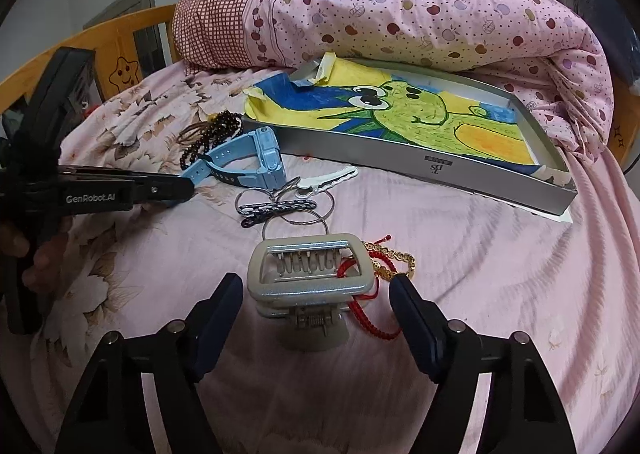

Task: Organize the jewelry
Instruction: 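Grasp the blue watch with the left tool while the right tool grasps the grey claw clip, then release the watch into the grey tray with the left tool while the right tool releases the clip, then lift both open tools out of the tray back over the jewelry, then grasp the black bead bracelet with the left tool while the right tool grasps the red string bracelet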

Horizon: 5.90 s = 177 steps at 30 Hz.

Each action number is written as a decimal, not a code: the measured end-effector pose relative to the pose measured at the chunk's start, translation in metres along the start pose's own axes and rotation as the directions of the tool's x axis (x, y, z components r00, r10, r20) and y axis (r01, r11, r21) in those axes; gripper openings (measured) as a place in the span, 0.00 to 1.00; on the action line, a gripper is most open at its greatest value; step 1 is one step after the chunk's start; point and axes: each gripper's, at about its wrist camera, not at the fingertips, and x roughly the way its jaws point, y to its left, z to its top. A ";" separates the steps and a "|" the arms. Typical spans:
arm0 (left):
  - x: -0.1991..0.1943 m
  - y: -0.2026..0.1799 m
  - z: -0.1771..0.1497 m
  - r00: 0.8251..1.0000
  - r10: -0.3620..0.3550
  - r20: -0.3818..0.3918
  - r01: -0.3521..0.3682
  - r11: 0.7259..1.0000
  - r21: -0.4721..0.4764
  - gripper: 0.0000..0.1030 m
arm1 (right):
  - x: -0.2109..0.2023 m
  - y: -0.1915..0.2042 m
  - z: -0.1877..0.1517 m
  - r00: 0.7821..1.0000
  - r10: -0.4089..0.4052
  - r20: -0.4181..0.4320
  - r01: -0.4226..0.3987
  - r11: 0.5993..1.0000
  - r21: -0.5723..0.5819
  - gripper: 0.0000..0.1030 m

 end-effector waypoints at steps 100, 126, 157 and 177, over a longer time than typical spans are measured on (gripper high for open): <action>-0.099 -0.040 0.043 0.919 0.202 0.338 -0.192 0.979 -0.064 0.94 | -0.087 -0.064 0.061 0.920 -0.062 0.388 -0.012 0.983 0.184 1.00; -0.062 0.007 -0.016 0.976 0.198 0.090 -0.192 0.979 -0.073 0.94 | -0.038 -0.023 0.007 0.993 0.028 0.117 -0.041 0.993 0.108 1.00; 0.008 0.011 0.022 0.995 0.084 0.047 -0.084 0.996 0.007 0.28 | 0.013 -0.019 0.013 1.000 0.001 -0.017 -0.001 1.000 0.019 0.44; -0.004 -0.003 0.016 0.999 0.052 0.001 -0.052 0.998 -0.031 0.04 | 0.009 -0.012 0.014 1.000 0.010 -0.010 -0.010 1.000 -0.013 0.06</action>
